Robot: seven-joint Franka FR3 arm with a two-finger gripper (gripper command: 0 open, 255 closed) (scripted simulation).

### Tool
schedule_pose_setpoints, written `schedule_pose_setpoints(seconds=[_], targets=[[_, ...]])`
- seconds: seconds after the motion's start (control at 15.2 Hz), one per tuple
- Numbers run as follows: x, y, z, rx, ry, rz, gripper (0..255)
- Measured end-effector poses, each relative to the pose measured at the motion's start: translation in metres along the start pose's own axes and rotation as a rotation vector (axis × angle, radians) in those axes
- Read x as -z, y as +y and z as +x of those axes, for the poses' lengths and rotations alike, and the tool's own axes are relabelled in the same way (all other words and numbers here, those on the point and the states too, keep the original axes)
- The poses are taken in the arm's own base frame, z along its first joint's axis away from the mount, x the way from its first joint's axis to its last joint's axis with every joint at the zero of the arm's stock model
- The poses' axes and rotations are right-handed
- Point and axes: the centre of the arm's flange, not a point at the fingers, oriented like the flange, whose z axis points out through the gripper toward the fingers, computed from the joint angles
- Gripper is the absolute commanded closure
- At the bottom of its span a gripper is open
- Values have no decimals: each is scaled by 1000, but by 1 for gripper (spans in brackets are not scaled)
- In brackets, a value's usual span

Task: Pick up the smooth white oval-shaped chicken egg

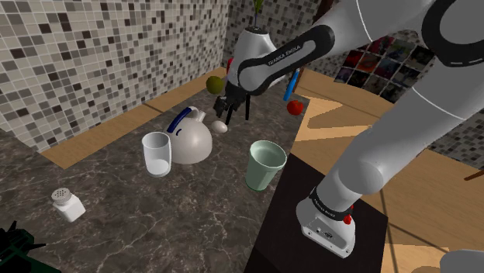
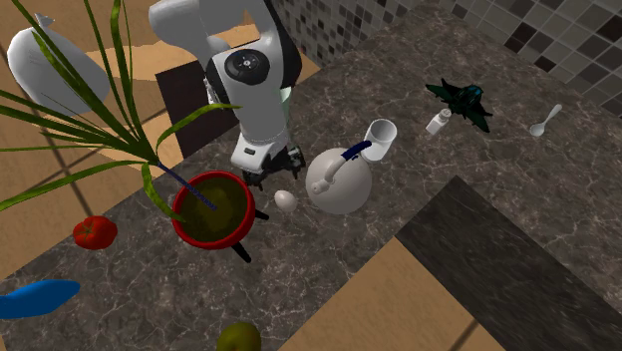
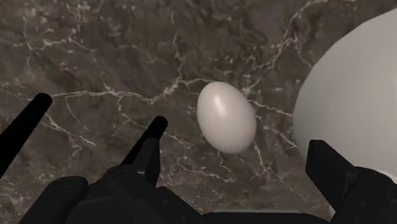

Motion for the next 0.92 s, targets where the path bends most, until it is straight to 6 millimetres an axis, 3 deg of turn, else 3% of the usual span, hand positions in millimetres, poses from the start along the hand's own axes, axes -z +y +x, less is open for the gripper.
schedule_pose_setpoints(seconds=[0.13,0.33,0.73,0.79,0.92], targets=[[-26,-3,5,-4,-2,-7,0],[-49,-5,9,-6,-3,-10,0],[-81,-9,3,-6,-3,-11,0],[-83,-8,3,-7,-3,-11,255],[-83,-8,4,-7,-2,-11,255]])
